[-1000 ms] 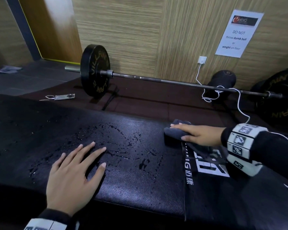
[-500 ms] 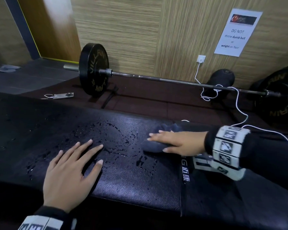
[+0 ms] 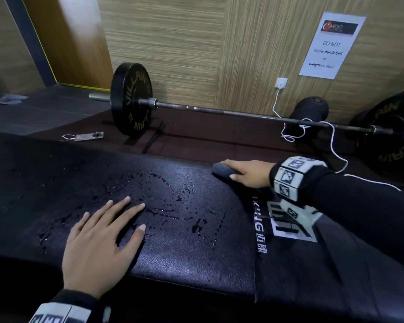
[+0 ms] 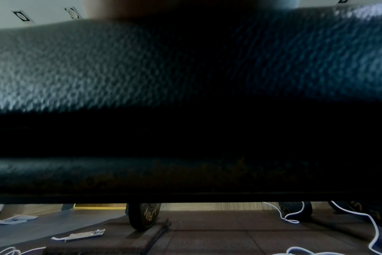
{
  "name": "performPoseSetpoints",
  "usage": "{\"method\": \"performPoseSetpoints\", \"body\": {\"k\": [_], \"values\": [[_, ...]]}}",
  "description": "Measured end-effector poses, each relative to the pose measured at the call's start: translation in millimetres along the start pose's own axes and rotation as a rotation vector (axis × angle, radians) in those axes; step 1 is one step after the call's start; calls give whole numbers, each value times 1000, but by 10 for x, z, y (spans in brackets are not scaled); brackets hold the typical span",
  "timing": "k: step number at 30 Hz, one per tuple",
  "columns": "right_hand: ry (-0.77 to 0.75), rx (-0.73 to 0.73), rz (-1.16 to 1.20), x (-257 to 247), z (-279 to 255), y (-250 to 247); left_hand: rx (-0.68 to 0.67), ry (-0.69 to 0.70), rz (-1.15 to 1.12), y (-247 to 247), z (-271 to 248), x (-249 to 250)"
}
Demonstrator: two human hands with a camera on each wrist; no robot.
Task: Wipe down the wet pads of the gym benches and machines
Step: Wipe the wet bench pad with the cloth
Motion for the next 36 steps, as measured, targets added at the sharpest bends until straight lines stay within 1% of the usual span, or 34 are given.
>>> {"method": "performPoseSetpoints", "body": {"k": [2,5,10,14,21,24,29,33,36], "values": [[-30,1,-9,-179,-13,-6,-4,2,7,6,1,-6],[-98,-11,-23,-341,-189,39,-6,-4,15,15,-1,-23],[-162,-50,23,-348,-678,176,2,-2,19,8,-5,-19],[-134,-66,71,-152,-1039,334,7,3,20,5,-4,-8],[-51,-143,120,164,-1527,646,28,14,17,-1,-3,11],[-22,-164,146,153,-1525,693,40,15,23,-5,-7,22],[-27,-147,127,-124,-1201,553,34,13,37,8,-9,16],[-122,-143,100,-549,-946,416,29,13,47,18,-5,13],[-226,-128,68,-962,-942,332,29,14,50,17,-10,8]]}}
Point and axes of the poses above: each hand's wrist, its own z-axis towards the middle knuckle, its own y-axis out of the palm, x = y × z, the point moved 10 cm from there along z, towards the middle knuckle, and after that the axes turned 15 degrees about -z, right-handed, at the moved point
